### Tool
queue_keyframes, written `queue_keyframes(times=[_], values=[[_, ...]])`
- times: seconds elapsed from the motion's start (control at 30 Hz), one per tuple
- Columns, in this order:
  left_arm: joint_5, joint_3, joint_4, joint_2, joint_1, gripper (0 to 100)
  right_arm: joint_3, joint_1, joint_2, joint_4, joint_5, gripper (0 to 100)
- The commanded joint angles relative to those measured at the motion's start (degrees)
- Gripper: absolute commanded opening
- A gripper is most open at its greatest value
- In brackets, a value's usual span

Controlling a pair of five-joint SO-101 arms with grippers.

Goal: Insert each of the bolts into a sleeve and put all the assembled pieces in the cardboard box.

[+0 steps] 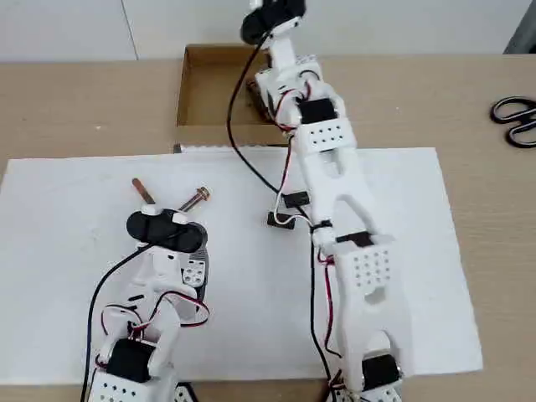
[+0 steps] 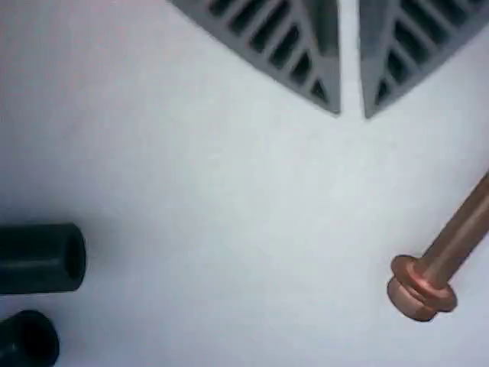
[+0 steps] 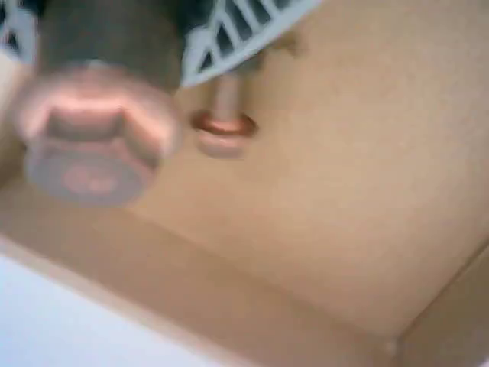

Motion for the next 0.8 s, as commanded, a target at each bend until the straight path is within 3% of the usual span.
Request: queue_keyframes(times=[0.0,0.2,0.53,0.67,0.77], values=[[0.0,-0.1,-0.1,-0.6,-0.5,1,-12.2,-2.6,4.6,0.3,5.2,0.9],[0.0,-0.1,-0.1,-0.6,-0.5,1,-19.2,-5.1,11.0,7.9,14.9,16.2],[0.0,-0.1,-0.1,-0.6,-0.5,1,-28.4,-4.7,13.2,13.8,14.7,16.2],[0.0,-0.1,-0.1,-0.6,-0.5,1,-39.7,-3.8,13.6,22.8,14.7,15.3],[0.0,-0.1,-0.1,-0.6,-0.5,1,-42.9,-3.0,13.1,30.8,14.9,9.1]])
